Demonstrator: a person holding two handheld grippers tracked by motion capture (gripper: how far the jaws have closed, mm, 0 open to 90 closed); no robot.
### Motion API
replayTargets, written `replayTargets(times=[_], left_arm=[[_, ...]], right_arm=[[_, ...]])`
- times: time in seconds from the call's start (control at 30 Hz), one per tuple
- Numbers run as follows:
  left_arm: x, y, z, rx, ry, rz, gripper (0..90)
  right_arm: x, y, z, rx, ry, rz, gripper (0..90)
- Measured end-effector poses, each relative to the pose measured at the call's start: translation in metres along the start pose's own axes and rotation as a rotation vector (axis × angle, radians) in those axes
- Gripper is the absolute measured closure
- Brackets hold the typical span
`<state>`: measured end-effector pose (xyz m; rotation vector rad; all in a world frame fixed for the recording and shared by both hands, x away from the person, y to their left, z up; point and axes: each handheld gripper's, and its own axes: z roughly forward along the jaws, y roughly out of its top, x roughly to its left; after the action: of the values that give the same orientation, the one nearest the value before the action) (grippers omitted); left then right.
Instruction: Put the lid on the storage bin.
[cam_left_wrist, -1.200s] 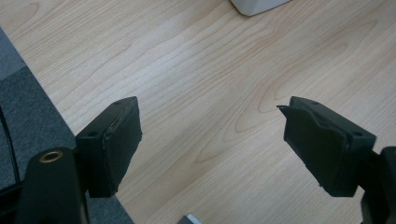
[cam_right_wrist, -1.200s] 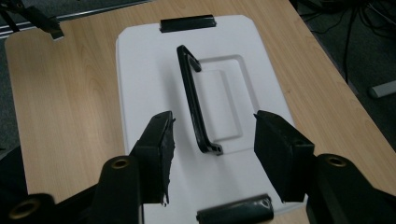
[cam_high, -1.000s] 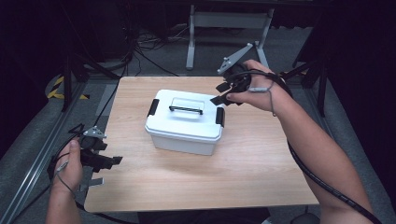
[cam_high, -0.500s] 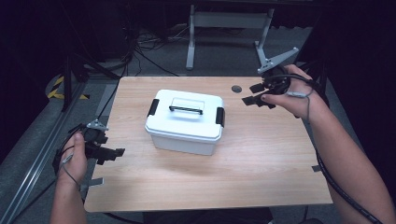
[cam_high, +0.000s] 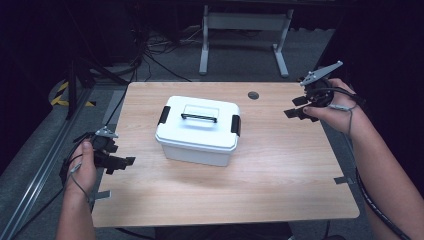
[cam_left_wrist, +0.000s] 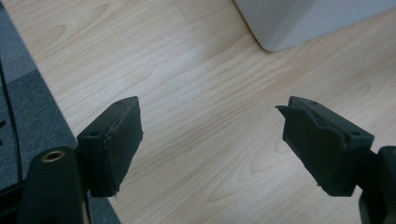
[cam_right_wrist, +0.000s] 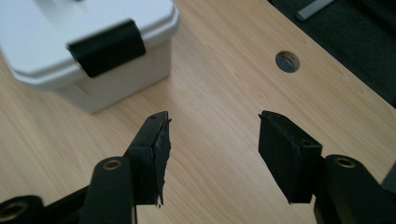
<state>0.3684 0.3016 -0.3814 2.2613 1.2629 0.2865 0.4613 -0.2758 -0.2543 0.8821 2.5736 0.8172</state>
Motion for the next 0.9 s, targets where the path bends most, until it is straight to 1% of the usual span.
replayTargets(times=[0.03, 0.1, 0.13, 0.2, 0.27, 0.33, 0.4, 0.47, 0.53, 0.57, 0.6, 0.67, 0.77, 0.9], left_arm=[[0.0, 0.0, 0.0, 0.001, 0.0, 0.001, 19.6], [0.001, -0.001, 0.0, 0.001, 0.006, 0.006, 19.7], [0.002, -0.001, 0.0, -0.001, 0.01, 0.004, 20.2], [0.002, -0.002, 0.0, 0.002, 0.005, 0.012, 21.7], [0.003, -0.003, -0.001, 0.003, 0.004, 0.025, 21.8], [0.003, -0.003, 0.0, 0.005, 0.003, 0.028, 21.7], [0.003, -0.004, 0.001, 0.005, 0.007, 0.013, 20.7], [0.002, -0.004, 0.003, 0.008, 0.013, 0.003, 19.5], [0.001, -0.004, 0.004, 0.015, 0.009, 0.011, 19.6], [0.0, -0.004, 0.005, 0.016, 0.01, 0.008, 19.6], [0.0, -0.004, 0.005, 0.02, 0.012, 0.015, 19.6], [0.0, -0.005, 0.006, 0.024, 0.014, 0.012, 19.6], [0.0, -0.006, 0.008, 0.026, 0.023, 0.002, 19.6], [-0.001, -0.007, 0.011, 0.037, 0.021, 0.001, 19.6]], right_arm=[[-0.003, -0.004, 0.001, 0.009, -0.009, -0.005, 44.7], [-0.005, -0.008, 0.003, 0.01, -0.012, -0.003, 44.7], [-0.007, -0.012, 0.004, 0.007, -0.007, 0.005, 44.7], [-0.011, -0.02, 0.007, 0.0, -0.008, 0.015, 44.7], [-0.013, -0.027, 0.011, -0.006, -0.009, 0.021, 44.6], [-0.016, -0.036, 0.015, -0.023, -0.008, 0.037, 44.5], [-0.017, -0.045, 0.02, -0.037, -0.01, 0.06, 44.4], [-0.018, -0.056, 0.027, -0.039, -0.018, 0.085, 44.2], [-0.02, -0.065, 0.034, -0.03, -0.022, 0.095, 43.9], [-0.021, -0.068, 0.037, -0.02, -0.022, 0.099, 43.7], [-0.021, -0.072, 0.041, -0.011, -0.021, 0.103, 43.5], [-0.022, -0.079, 0.047, 0.005, -0.024, 0.106, 43.0], [-0.024, -0.087, 0.055, 0.004, -0.027, 0.114, 42.3], [-0.025, -0.1, 0.068, 0.027, -0.03, 0.123, 42.0]])
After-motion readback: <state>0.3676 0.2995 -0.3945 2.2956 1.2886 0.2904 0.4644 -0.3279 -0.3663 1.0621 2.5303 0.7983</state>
